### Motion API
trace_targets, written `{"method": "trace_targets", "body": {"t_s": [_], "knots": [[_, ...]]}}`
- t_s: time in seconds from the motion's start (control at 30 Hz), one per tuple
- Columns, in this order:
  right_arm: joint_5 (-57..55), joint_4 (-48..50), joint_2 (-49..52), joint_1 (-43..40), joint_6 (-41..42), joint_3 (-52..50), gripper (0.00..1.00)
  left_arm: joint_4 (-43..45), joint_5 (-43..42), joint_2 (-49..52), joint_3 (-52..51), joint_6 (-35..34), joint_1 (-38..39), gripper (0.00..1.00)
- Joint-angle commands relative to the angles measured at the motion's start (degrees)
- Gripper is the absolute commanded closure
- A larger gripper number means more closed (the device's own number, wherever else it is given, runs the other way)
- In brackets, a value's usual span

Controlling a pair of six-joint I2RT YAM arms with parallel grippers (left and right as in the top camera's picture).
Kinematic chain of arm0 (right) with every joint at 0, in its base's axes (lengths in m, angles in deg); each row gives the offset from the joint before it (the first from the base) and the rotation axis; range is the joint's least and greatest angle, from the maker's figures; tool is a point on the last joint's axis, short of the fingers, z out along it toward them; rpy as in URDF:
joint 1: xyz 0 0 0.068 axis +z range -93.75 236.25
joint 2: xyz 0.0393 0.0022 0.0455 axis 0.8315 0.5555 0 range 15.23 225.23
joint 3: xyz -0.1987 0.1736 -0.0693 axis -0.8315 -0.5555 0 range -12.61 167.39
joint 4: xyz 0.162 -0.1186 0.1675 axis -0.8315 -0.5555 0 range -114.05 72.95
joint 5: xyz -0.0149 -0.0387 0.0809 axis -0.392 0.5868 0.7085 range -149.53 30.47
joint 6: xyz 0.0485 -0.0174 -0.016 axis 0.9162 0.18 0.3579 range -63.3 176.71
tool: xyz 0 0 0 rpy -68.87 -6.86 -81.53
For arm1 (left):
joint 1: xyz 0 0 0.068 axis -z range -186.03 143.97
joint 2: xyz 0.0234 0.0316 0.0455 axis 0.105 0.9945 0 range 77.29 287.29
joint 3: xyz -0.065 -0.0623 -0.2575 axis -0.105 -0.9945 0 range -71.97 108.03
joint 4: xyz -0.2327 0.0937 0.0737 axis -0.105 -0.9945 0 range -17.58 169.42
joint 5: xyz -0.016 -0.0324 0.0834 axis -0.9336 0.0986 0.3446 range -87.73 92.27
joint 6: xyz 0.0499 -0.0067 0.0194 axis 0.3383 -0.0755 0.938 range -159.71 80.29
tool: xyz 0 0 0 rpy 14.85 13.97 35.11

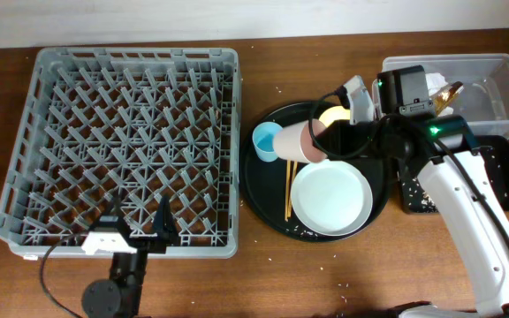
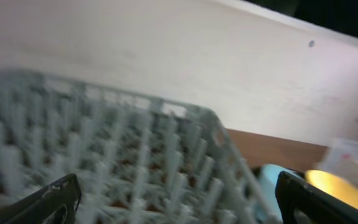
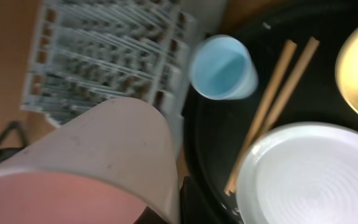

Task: Sort waste into correct bins and load items into the dishwasher rack
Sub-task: 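Hand the pink cup from the right gripper to the left gripper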

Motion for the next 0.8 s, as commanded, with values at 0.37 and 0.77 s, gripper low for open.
{"method": "trace_targets", "body": {"t_s": [0.37,0.77], "knots": [[12.87,6.14,0.17,0.04,-0.35,0.37,0.96,-11.21,-51.54,76.06,56.46,-12.22,0.28,0.01],[21.64,12.74,5.42,0.57,0.09,0.35,0.96,-6.58,-60.02,86.51,56.74,-36.39,0.28,0.01]]}}
